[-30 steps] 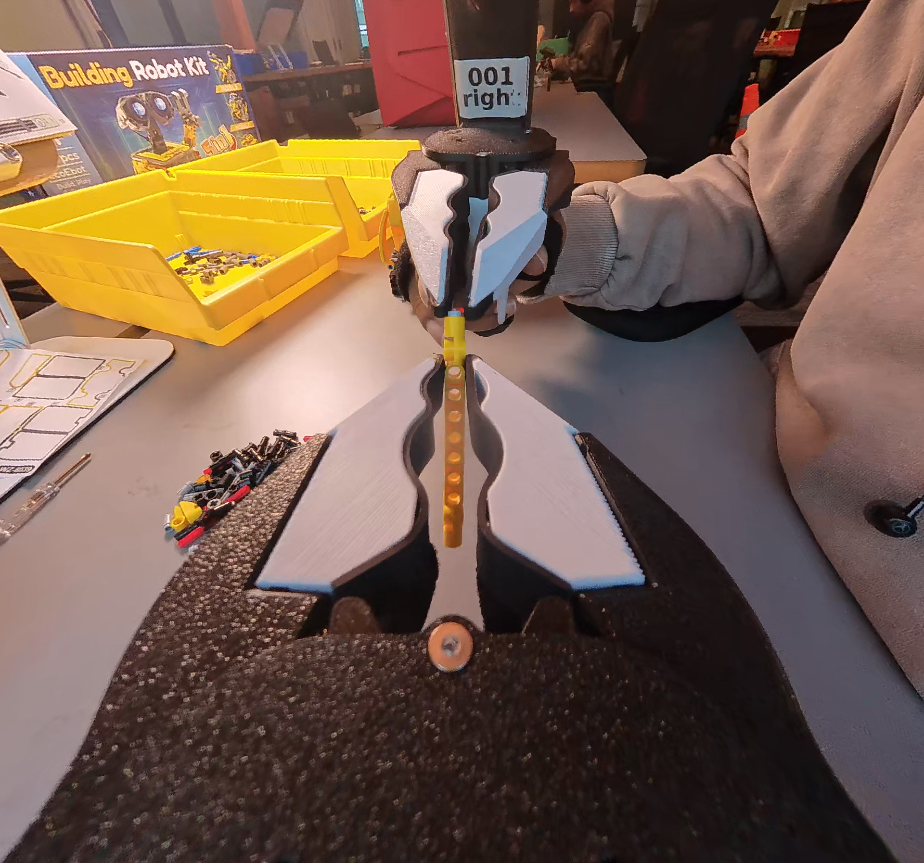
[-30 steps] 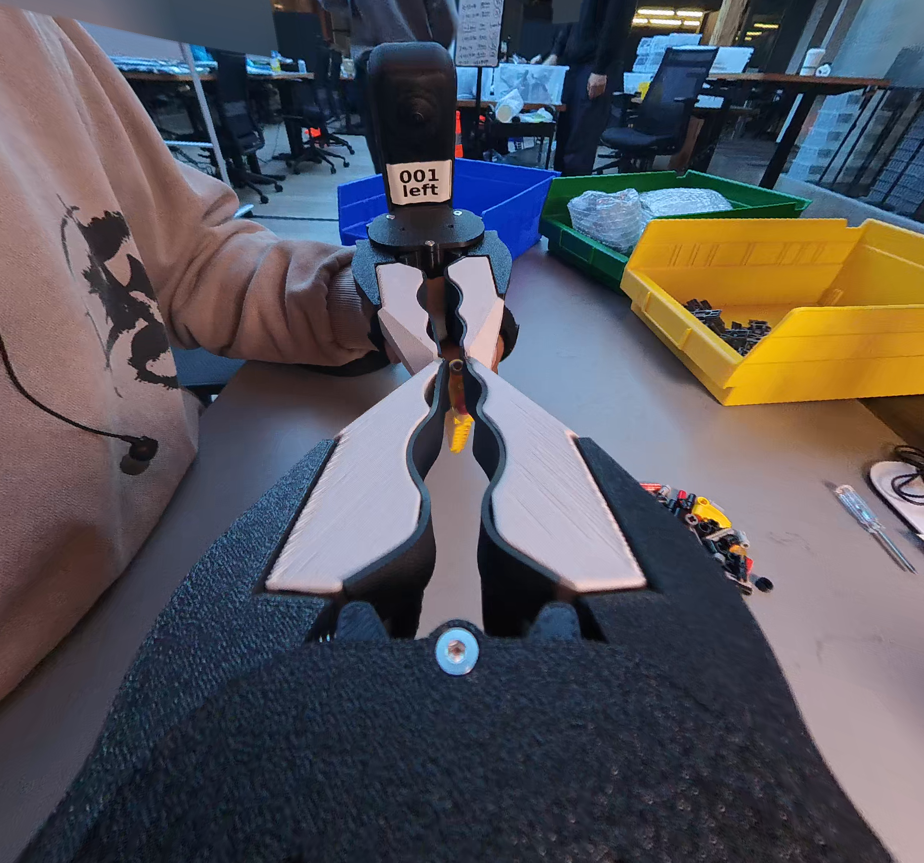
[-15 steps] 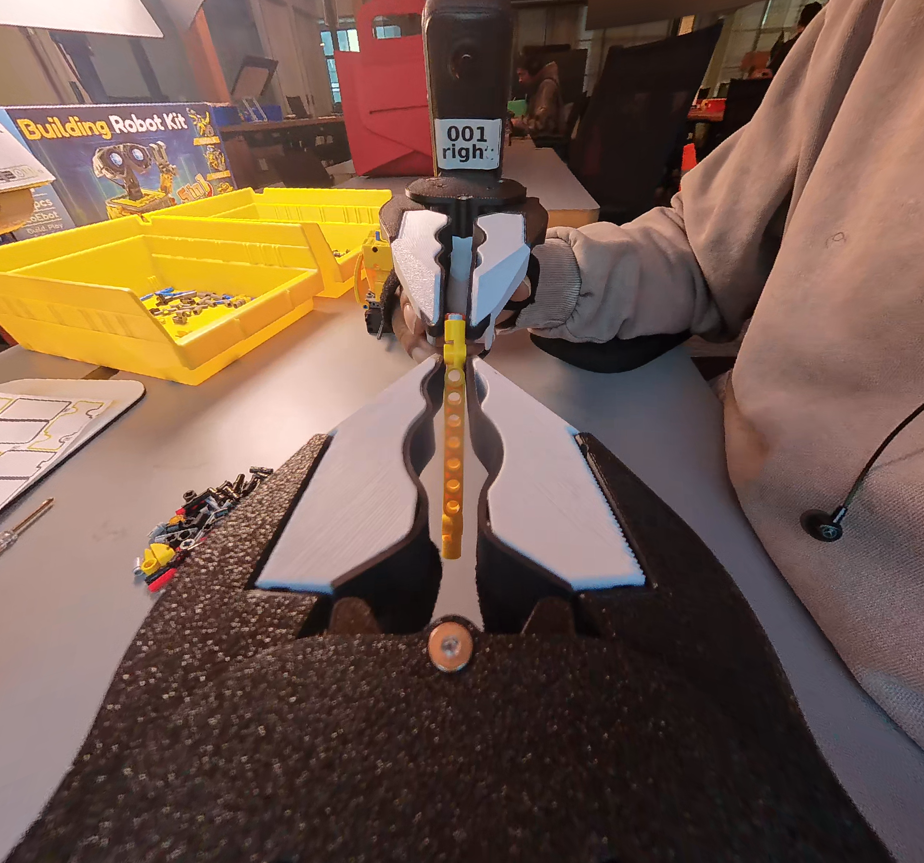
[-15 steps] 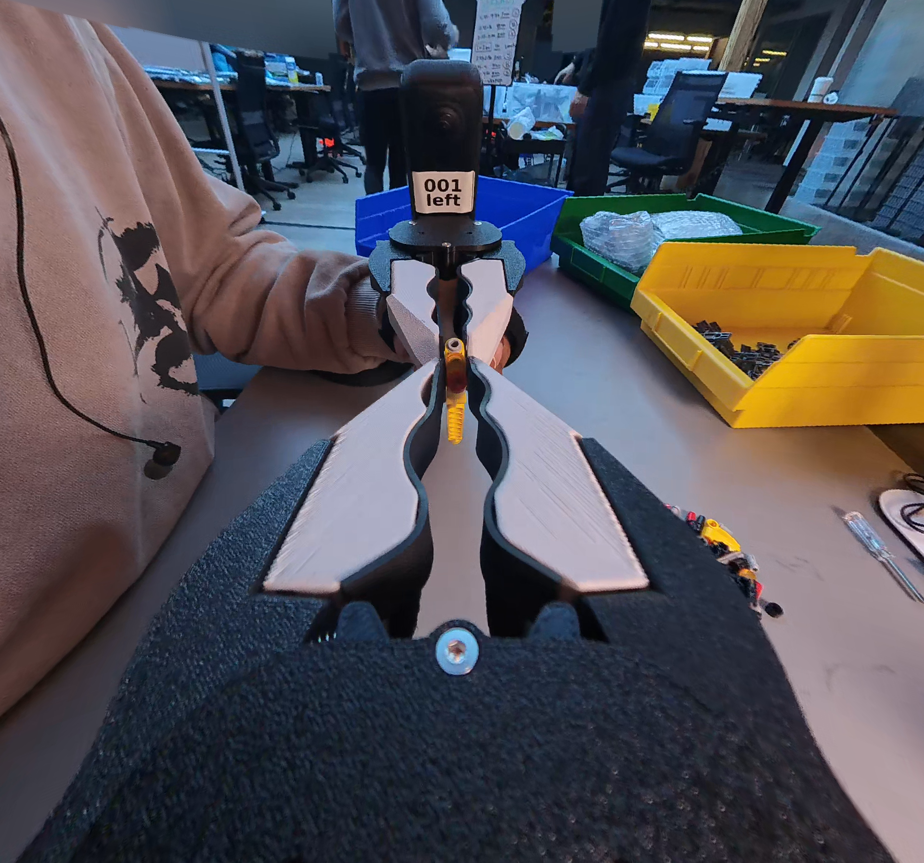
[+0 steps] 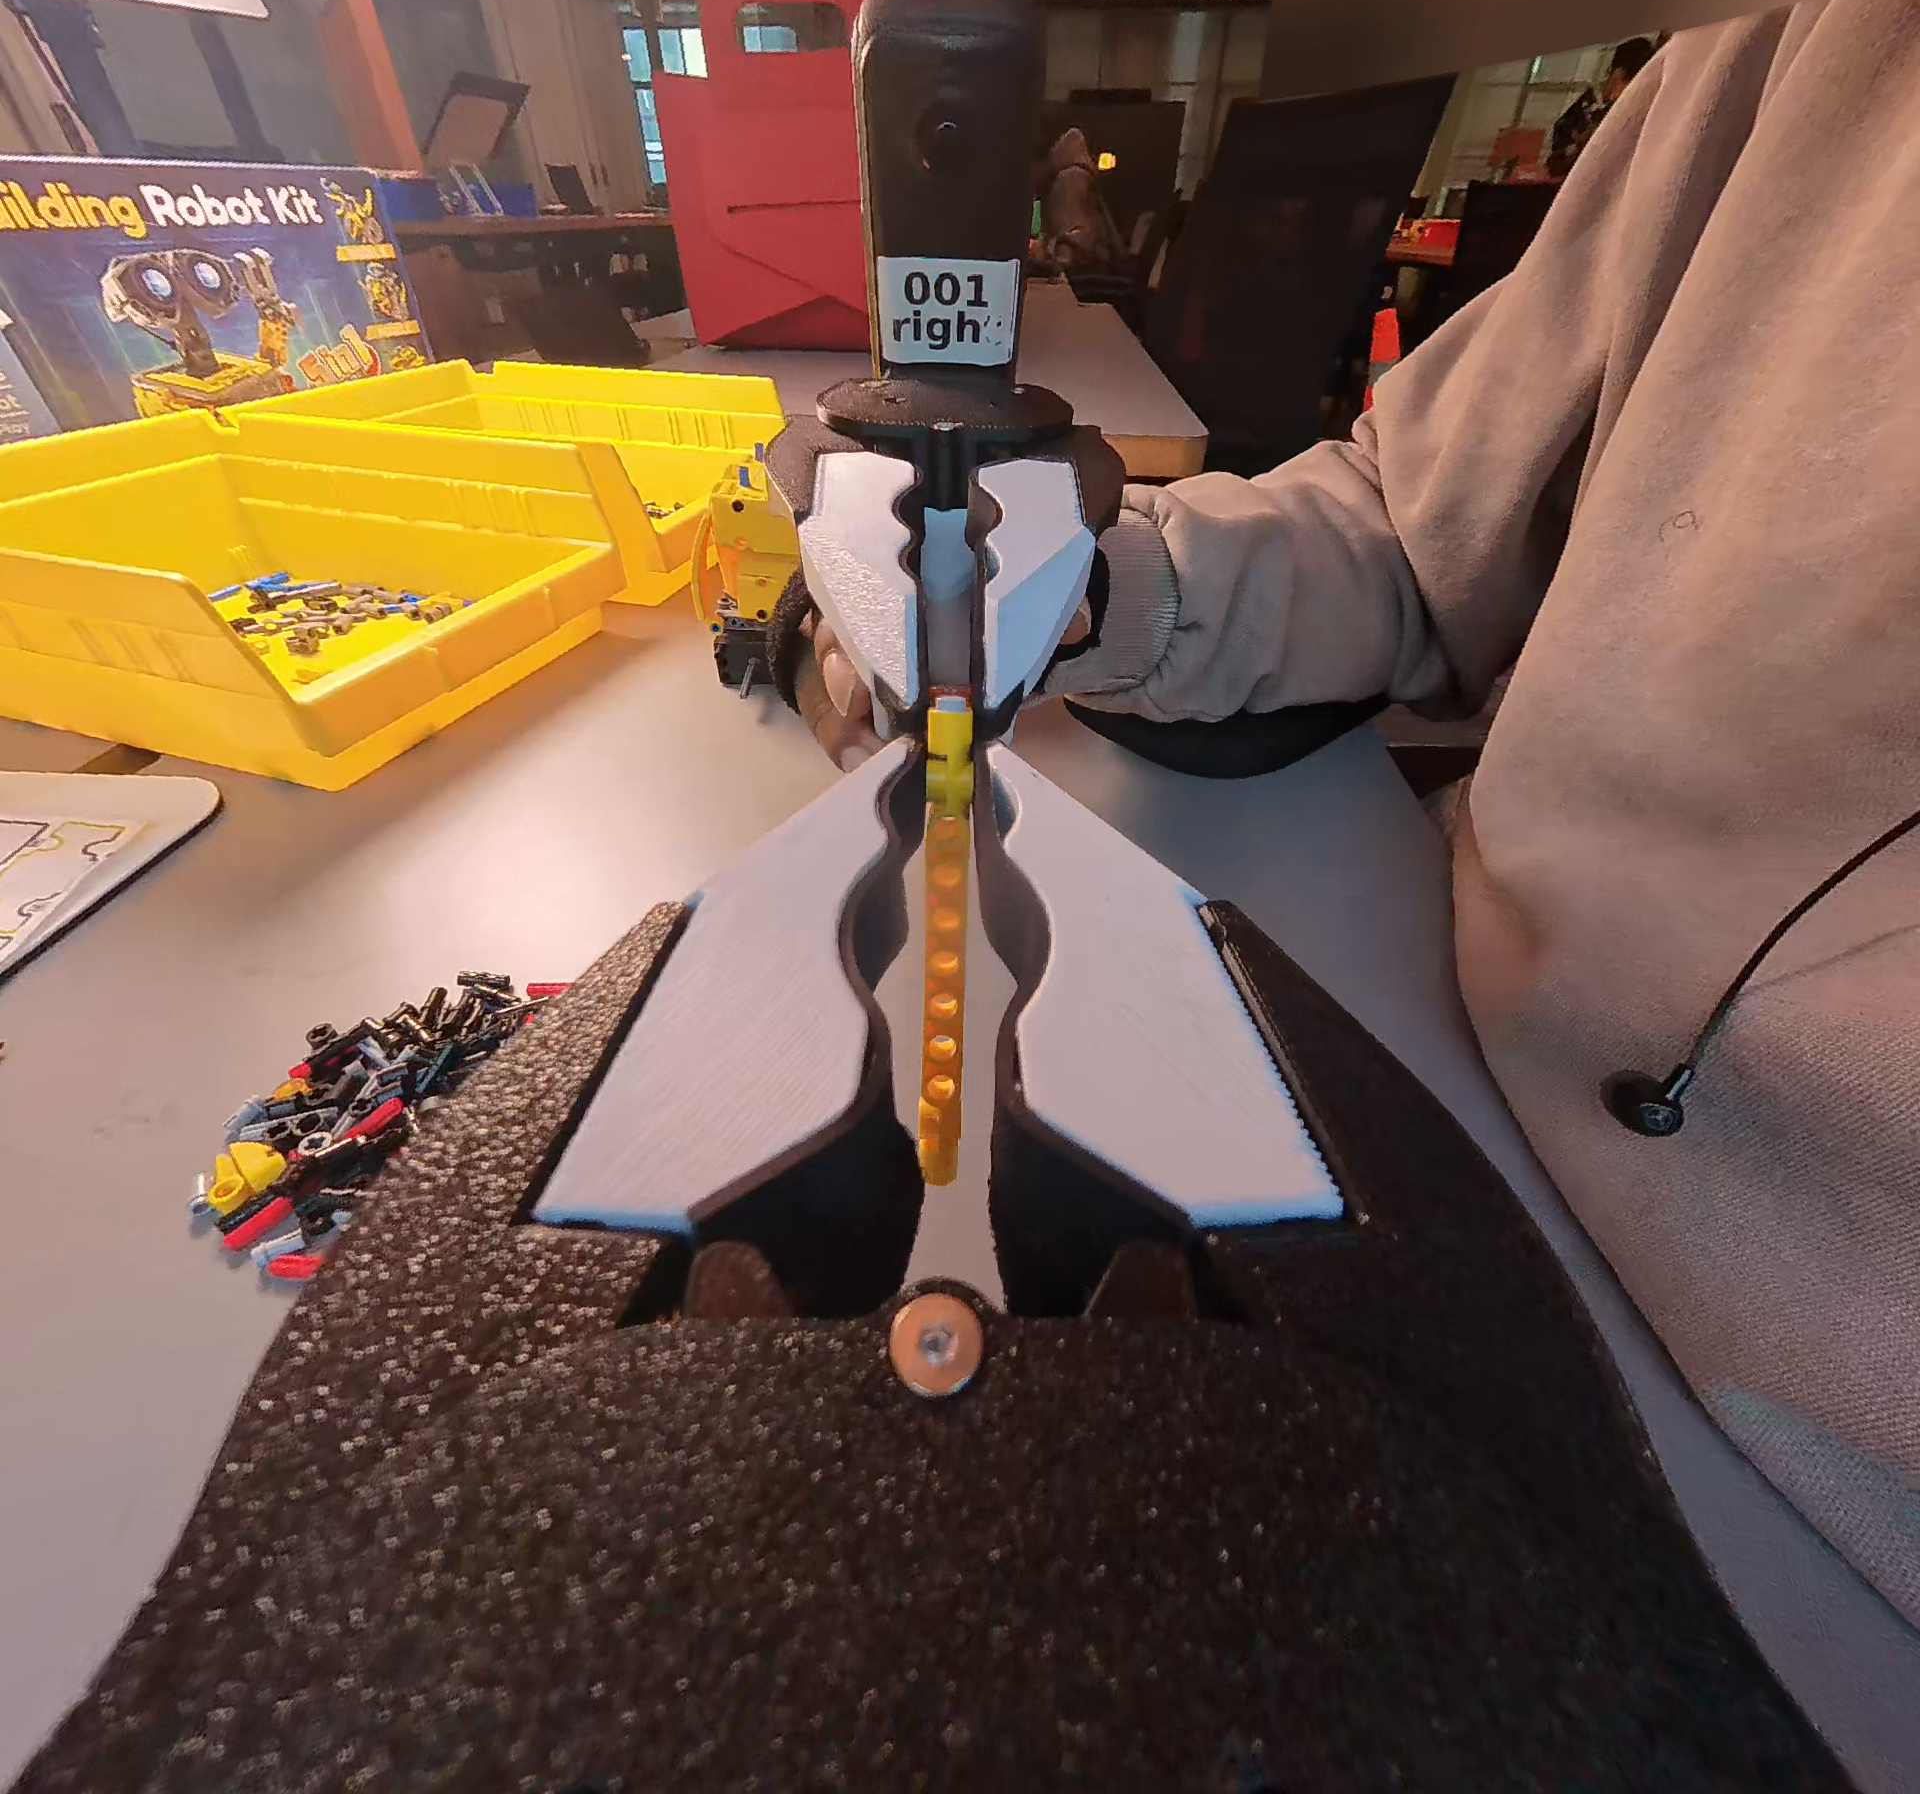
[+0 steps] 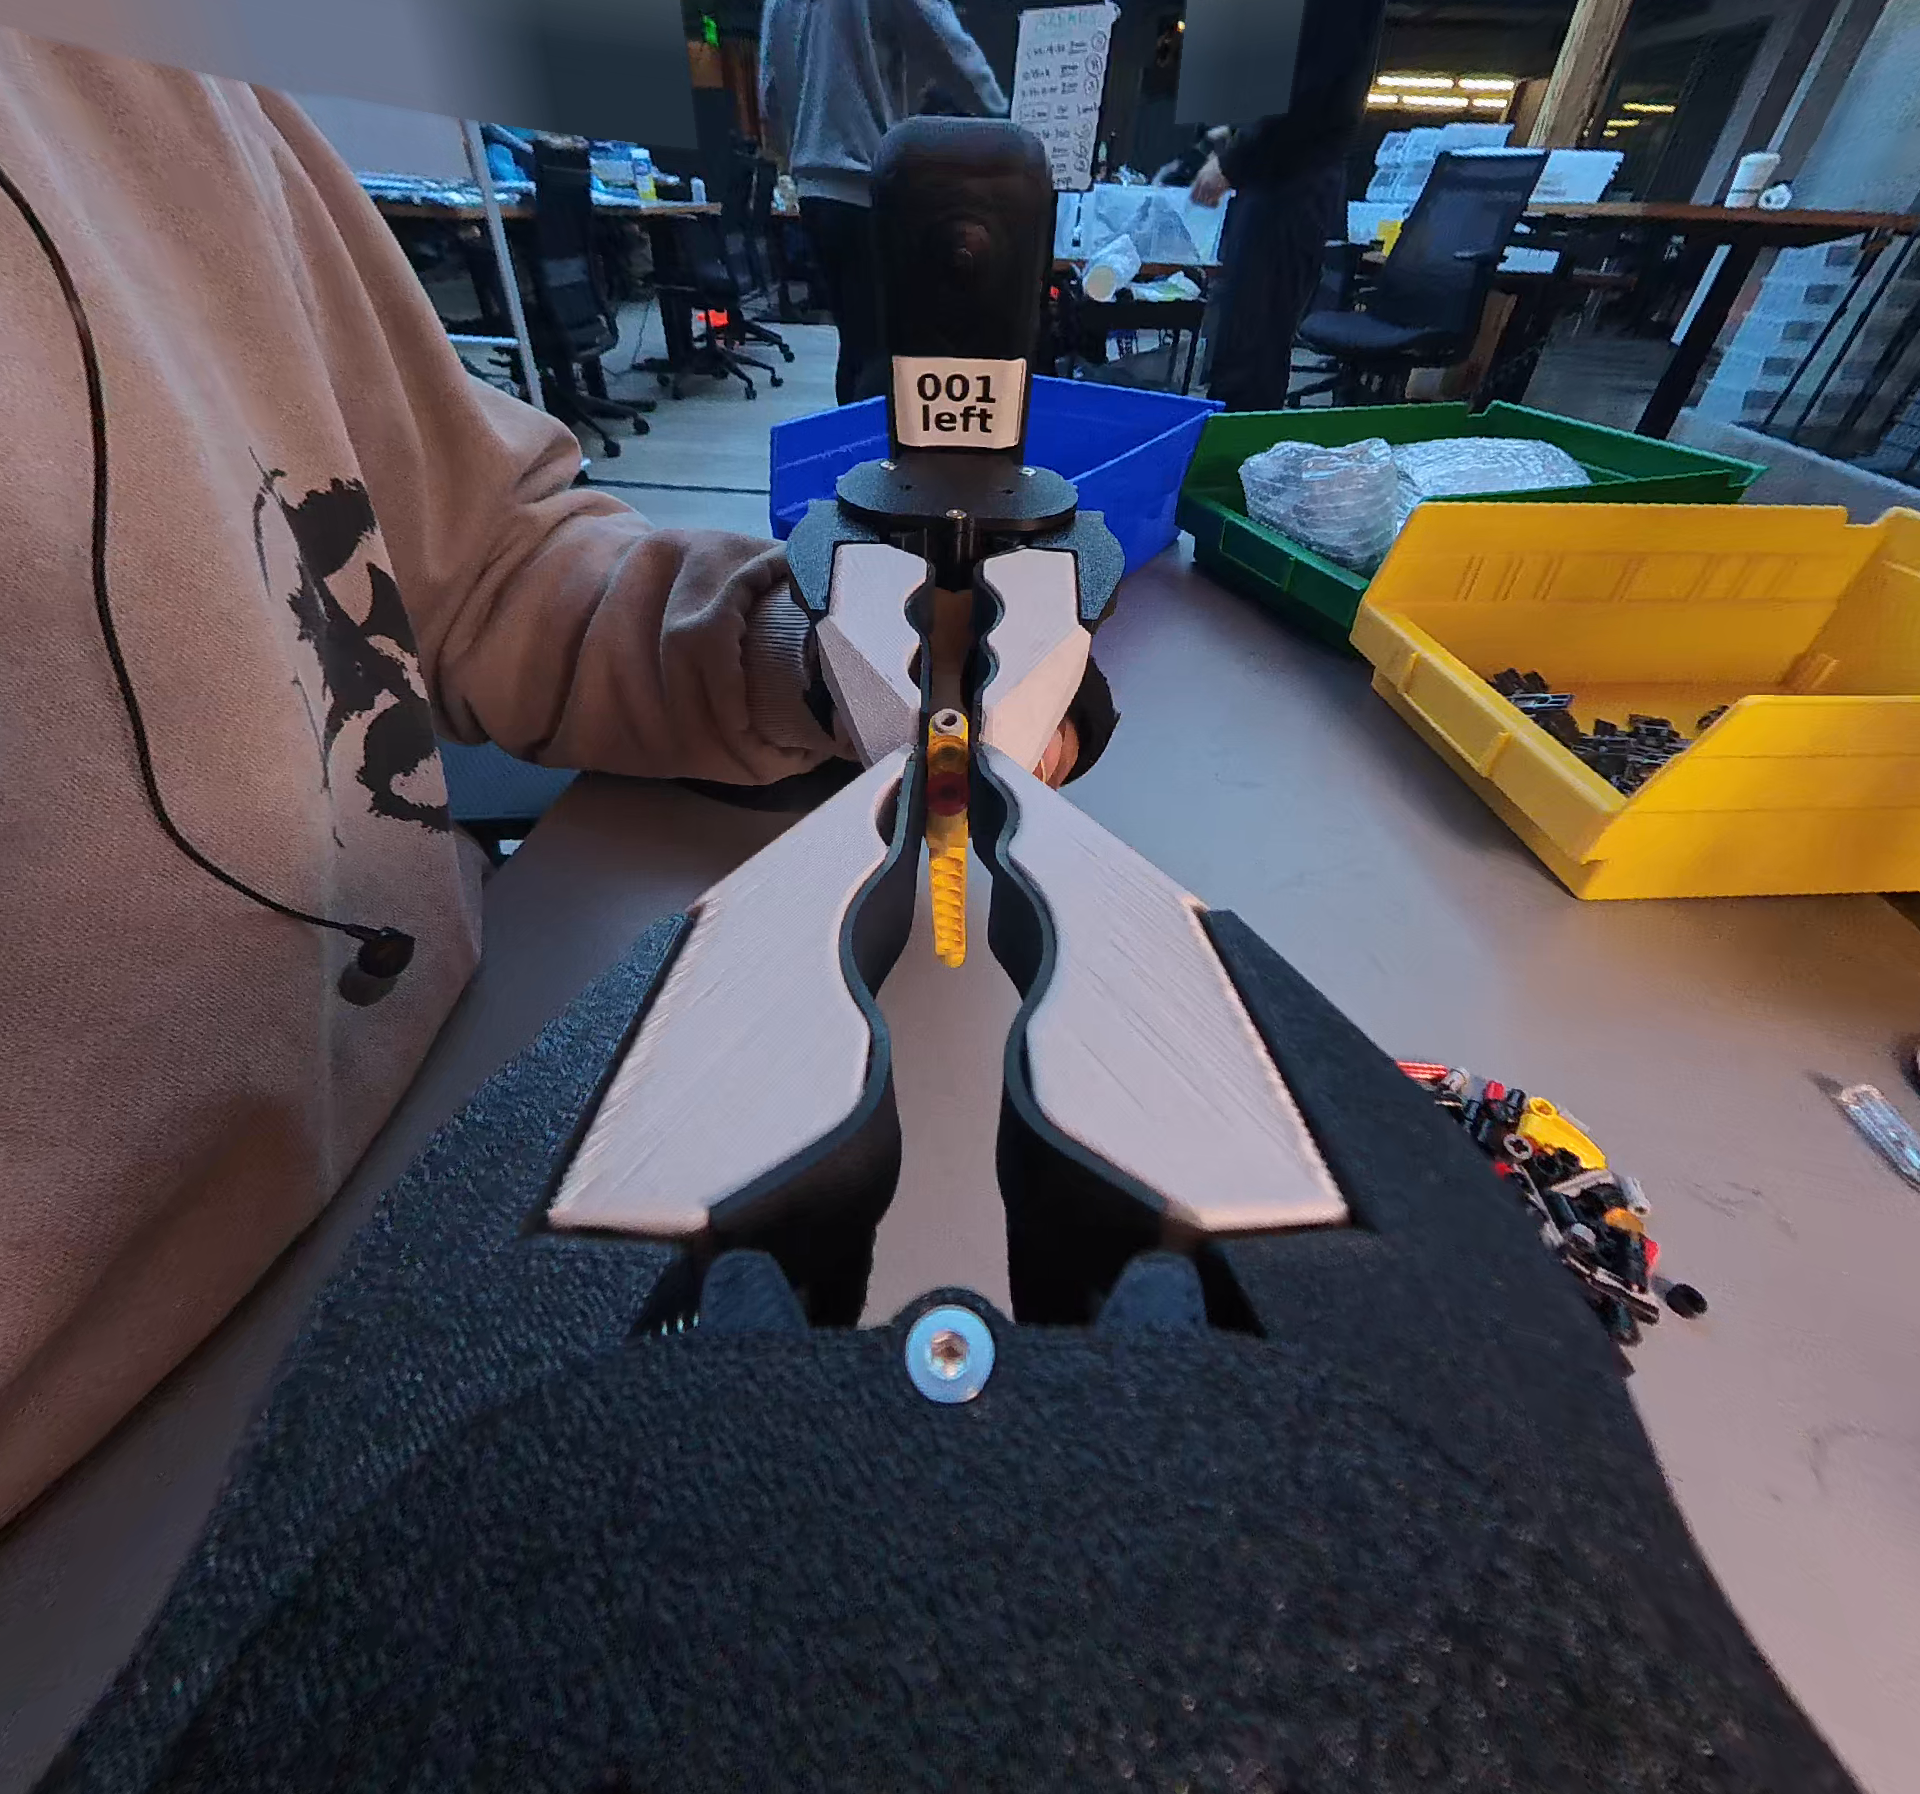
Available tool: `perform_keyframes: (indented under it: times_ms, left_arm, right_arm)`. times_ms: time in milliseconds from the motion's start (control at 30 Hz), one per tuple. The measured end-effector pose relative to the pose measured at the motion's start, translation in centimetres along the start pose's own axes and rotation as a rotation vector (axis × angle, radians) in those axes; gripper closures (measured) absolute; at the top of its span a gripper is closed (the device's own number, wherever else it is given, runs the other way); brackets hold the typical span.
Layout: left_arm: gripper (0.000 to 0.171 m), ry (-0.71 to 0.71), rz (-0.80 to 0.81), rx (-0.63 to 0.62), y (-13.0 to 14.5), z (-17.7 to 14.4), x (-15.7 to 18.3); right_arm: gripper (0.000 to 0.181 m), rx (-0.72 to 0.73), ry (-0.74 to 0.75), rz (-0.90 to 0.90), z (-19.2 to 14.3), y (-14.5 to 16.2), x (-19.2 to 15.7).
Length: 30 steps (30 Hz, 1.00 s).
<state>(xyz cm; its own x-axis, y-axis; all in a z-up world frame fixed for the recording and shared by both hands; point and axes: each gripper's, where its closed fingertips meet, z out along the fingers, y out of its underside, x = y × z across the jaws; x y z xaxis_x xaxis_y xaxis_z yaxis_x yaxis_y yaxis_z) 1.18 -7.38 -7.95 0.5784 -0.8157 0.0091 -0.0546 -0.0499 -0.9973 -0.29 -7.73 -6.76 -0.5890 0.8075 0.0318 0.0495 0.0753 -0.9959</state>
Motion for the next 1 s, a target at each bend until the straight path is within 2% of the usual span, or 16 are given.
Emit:
perform_keyframes:
  times_ms: [133,333,567,767,800,833,867,900,967,1000]
  left_arm:
    - [0.165,0.013,-0.002,0.003,0.0,-0.1,0.1]
    - [0.164,0.051,-0.054,0.094,-1.6,-0.5,0.5]
    - [0.165,0.051,-0.085,0.179,-3.7,-1.3,0.4]
    - [0.166,0.059,-0.14,0.236,-4.5,-1.8,-0.1]
    - [0.165,0.024,-0.137,0.167,-2.8,-2.1,-0.7]
    - [0.165,-0.016,-0.164,0.176,-2.3,-3.0,-1.7]
    - [0.165,-0.004,-0.2,0.25,-3.6,-3.8,-2.0]
    - [0.165,-0.002,-0.186,0.275,-4.4,-4.0,-2.1]
    - [0.165,-0.001,-0.2,0.294,-4.8,-3.3,-2.7]
    - [0.165,0.009,-0.207,0.274,-4.4,-2.7,-2.7]
  right_arm:
    - [0.175,0.041,0.009,-0.009,0.0,-0.2,-0.1]
    - [0.176,0.159,0.027,0.022,0.1,-2.0,-0.2]
    - [0.177,0.317,0.004,0.149,0.1,-4.3,-0.1]
    - [0.175,0.387,0.0,0.213,0.0,-5.5,0.7]
    - [0.175,0.632,0.019,0.296,-3.2,-8.6,2.2]
    - [0.176,0.785,0.024,0.379,-7.4,-10.9,4.2]
    - [0.176,0.759,0.13,0.253,-9.6,-11.7,4.8]
    - [0.176,0.601,0.169,0.136,-8.4,-10.9,3.8]
    - [0.176,0.468,0.153,0.119,-5.4,-8.6,2.4]
    - [0.175,0.393,0.185,0.133,-4.3,-6.7,3.2]
